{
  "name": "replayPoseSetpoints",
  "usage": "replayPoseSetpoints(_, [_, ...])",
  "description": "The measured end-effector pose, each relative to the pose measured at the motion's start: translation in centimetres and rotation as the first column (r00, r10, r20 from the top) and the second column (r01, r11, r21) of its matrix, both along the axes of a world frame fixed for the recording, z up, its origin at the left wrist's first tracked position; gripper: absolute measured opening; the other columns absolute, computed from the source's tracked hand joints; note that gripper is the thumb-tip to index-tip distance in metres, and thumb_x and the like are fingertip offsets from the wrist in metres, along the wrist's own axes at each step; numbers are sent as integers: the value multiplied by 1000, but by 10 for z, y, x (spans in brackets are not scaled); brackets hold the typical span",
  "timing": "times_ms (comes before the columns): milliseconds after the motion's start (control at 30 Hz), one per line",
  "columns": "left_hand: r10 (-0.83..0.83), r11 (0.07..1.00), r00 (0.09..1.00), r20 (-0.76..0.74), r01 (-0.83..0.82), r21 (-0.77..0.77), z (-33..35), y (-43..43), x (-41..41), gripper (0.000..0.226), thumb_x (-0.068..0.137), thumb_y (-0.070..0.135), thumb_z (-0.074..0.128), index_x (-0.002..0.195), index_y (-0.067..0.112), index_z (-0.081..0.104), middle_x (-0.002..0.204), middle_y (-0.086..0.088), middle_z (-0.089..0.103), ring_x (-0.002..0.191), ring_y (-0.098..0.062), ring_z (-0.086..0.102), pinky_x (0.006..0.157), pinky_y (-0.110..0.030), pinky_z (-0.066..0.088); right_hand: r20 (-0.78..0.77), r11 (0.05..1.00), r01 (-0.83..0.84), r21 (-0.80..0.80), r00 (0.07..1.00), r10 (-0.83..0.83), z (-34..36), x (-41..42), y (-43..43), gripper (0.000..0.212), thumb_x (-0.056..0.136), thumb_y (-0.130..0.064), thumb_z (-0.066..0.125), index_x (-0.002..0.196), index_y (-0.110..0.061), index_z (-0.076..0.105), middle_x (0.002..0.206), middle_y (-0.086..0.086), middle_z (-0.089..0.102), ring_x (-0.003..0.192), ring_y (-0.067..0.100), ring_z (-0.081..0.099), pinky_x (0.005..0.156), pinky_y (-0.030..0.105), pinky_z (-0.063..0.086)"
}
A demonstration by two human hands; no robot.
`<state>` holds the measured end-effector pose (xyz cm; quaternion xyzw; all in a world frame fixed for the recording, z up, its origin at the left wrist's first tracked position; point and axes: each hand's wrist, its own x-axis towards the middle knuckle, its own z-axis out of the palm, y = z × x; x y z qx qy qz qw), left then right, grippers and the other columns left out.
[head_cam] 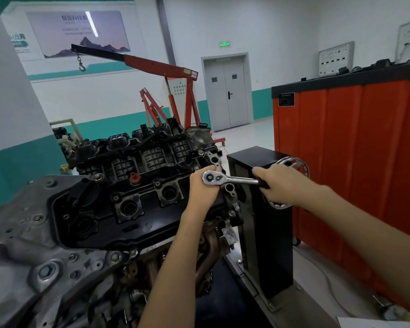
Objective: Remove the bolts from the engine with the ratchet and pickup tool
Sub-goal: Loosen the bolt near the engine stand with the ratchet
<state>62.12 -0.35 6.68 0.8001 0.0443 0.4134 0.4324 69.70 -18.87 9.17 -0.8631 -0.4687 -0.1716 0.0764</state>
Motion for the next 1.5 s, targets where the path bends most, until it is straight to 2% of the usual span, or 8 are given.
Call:
replayPoseSetpoints(167, [49, 992, 994, 96, -37, -121, -6, -5, 11, 61, 91, -5, 54, 47, 28, 28, 40, 13, 29, 43, -3, 25, 46, -15, 20, -672, 934, 47, 355, 707, 220, -68, -69, 23, 18, 84, -4, 59, 83, -20, 51, 70, -1, 57, 48, 4, 54, 41, 19, 43])
replayPoseSetpoints(300, [-18, 996, 994, 111, 28, -85, -10, -10, 13, 63, 87, -12, 51, 44, 30, 32, 42, 15, 29, 43, -1, 25, 46, -10, 20, -753, 811, 154, 565, 499, 429, -95, -105, 44, 13, 81, -1, 55, 85, -13, 54, 61, 2, 57, 42, 10, 53, 43, 25, 44])
replayPoseSetpoints(567, [-90, 987, 992, -91, 101, 122, -2, 6, 1, 52, 90, -3, 59, 50, 20, 34, 46, 10, 34, 50, -5, 28, 55, -23, 26, -275, 996, -17, 84, 961, 40, -29, 0, -7, 8, 88, -18, 57, 93, -16, 50, 76, 1, 58, 64, 17, 61, 58, 30, 53])
replayPoseSetpoints(700, [-54, 999, 998, -13, 54, 3, -3, 3, 1, 52, 95, 5, 55, 52, 17, 30, 46, 11, 31, 49, -6, 25, 53, -21, 24, -143, 998, 9, 69, 990, 1, -13, 3, -2, 14, 85, -20, 58, 83, -22, 44, 74, 0, 55, 65, 16, 56, 56, 30, 45])
replayPoseSetpoints(867, [-32, 991, 994, 101, 45, -127, -7, -6, 9, 55, 96, 0, 53, 53, 21, 26, 41, 13, 28, 43, -3, 24, 47, -13, 22, -711, 929, 37, 368, 655, 255, -75, -72, 26, 18, 81, -5, 62, 78, -20, 53, 62, -4, 56, 44, 3, 53, 45, 21, 45])
replayPoseSetpoints(1000, [-83, 984, 993, 89, 95, -152, -9, -11, 11, 55, 90, -11, 51, 54, 22, 25, 44, 14, 25, 45, -2, 21, 46, -10, 21, -763, 797, 152, 584, 438, 475, -94, -108, 46, 22, 80, 3, 55, 73, -17, 52, 48, -4, 53, 40, 10, 50, 43, 26, 42])
replayPoseSetpoints(1300, [-95, 993, 995, -37, 97, 73, -7, 3, 1, 49, 96, 10, 58, 54, 16, 32, 47, 11, 30, 50, -6, 25, 53, -22, 23, -198, 998, 16, 68, 980, -2, -11, 2, -9, 19, 85, -21, 59, 75, -26, 45, 65, -7, 51, 60, 15, 54, 49, 20, 35])
replayPoseSetpoints(1500, [-29, 973, 992, 121, 56, -224, -9, -3, 10, 57, 96, -3, 49, 49, 23, 30, 42, 14, 29, 43, -3, 26, 48, -13, 25, -439, 948, 84, 308, 896, 63, -57, -36, 12, 16, 84, -18, 62, 75, -23, 49, 66, -3, 52, 56, 12, 51, 51, 24, 39])
